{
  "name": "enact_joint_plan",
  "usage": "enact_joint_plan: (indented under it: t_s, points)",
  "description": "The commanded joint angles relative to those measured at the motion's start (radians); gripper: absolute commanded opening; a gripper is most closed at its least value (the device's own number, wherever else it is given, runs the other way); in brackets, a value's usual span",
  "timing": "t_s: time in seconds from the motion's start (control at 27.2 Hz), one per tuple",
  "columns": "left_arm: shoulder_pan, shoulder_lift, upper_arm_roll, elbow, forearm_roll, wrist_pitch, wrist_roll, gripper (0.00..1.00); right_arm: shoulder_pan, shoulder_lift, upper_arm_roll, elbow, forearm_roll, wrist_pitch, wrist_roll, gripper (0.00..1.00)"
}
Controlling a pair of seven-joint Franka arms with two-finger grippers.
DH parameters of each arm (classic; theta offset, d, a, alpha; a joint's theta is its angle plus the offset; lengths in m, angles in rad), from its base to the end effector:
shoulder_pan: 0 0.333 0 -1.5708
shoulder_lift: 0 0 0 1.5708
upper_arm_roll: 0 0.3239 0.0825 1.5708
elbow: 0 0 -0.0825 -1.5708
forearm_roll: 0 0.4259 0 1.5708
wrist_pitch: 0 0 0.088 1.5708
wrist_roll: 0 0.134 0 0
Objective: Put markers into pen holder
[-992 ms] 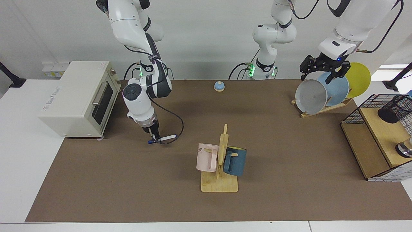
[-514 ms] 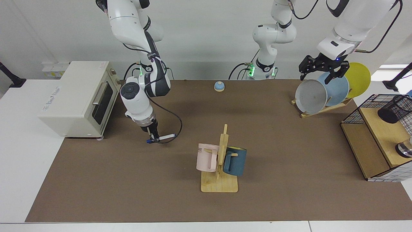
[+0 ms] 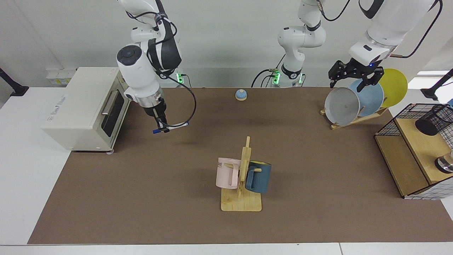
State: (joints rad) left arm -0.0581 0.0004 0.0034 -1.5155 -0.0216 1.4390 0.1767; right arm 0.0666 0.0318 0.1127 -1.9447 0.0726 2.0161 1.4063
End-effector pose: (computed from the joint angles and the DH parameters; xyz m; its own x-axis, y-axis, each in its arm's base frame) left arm 0.5798 -0.0349 0.6223 0.9701 -0.2319 -0.0718 -0.2299 -0.9726 0.0347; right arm 0.5992 0.1143 0.4318 0.3094 -0.9488 -0.0630 -0.9505 -0.3067 -0.0496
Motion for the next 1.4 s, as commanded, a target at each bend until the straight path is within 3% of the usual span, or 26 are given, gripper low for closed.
enact_joint_plan:
  t_s: [0.0,0.22,0.4,0.73,0.99,1.36]
  points:
    - [0.003,-0.036,-0.002,-0.045,-0.014,-0.003,0.0,1.0,-0.005,-0.091,0.009,0.018,0.021,-0.077,-0.033,0.0]
    - [0.003,-0.046,-0.002,-0.065,-0.015,0.009,0.007,1.0,-0.004,-0.177,0.009,0.024,0.029,-0.164,-0.033,0.0]
    - [0.004,-0.046,-0.005,-0.065,-0.015,0.015,0.059,1.0,0.004,-0.185,0.01,0.043,0.03,-0.209,-0.017,0.0]
    - [0.004,-0.045,-0.002,-0.063,-0.015,0.026,0.371,0.99,0.14,-0.19,0.01,0.056,0.044,-0.198,0.14,0.0]
    - [-0.002,-0.046,-0.014,-0.063,-0.023,0.001,0.766,0.99,0.239,-0.187,0.012,0.082,0.073,-0.191,0.307,0.0]
    - [-0.003,-0.053,-0.042,-0.068,-0.185,0.004,0.893,1.0,0.349,-0.141,0.012,0.142,0.099,-0.189,0.404,0.0]
